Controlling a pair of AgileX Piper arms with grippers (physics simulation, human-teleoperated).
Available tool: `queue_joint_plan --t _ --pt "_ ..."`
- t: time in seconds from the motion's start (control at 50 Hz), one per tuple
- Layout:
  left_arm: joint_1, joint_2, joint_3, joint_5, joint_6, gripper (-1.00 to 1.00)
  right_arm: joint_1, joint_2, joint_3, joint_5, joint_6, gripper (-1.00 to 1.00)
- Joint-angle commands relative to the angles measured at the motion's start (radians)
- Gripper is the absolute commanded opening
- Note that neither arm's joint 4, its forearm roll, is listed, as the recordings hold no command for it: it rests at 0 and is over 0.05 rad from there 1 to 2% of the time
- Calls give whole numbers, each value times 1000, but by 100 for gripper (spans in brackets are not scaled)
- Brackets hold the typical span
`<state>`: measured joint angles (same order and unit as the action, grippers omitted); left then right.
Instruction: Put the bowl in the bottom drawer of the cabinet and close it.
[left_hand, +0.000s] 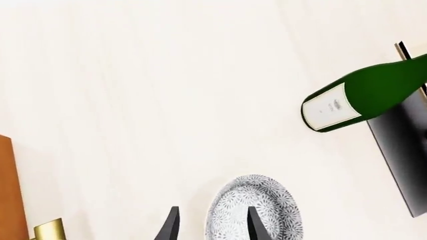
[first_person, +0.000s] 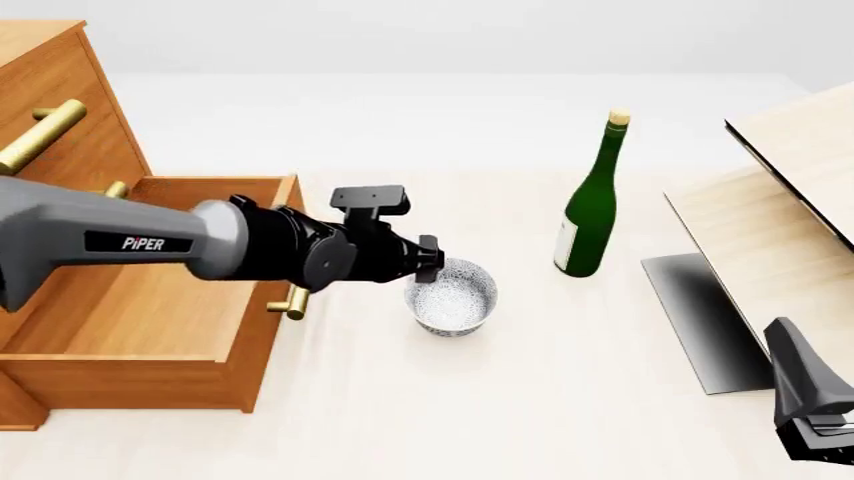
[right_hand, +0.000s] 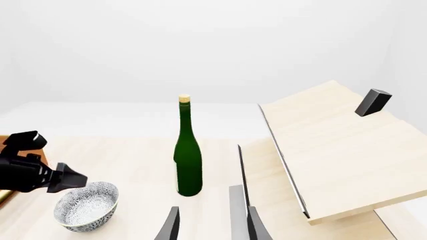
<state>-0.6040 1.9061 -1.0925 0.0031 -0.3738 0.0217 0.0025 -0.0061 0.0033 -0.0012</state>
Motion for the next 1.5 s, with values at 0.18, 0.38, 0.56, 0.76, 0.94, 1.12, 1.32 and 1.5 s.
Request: queue_joint_plan --t 0.18,0.38,0.56,0.76,0.94,1.12,1.32,1.5 --pt "21 61 18 -25 -14 100 0 0 0 0 0 100" --pt "21 82 12 -27 -18 100 0 0 0 0 0 100" --pt "22 90 7 -27 -19 100 0 0 0 0 0 100" --pt "24 117 -2 -29 -24 100 0 0 0 0 0 100" --pt "19 146 -4 -36 -33 100 0 0 0 0 0 100" --pt "18 161 -6 -39 -36 100 0 0 0 0 0 100" --pt "10 123 23 -53 -29 -100 0 0 0 0 0 100" --pt "6 83 49 -56 -27 -100 0 0 0 0 0 100"
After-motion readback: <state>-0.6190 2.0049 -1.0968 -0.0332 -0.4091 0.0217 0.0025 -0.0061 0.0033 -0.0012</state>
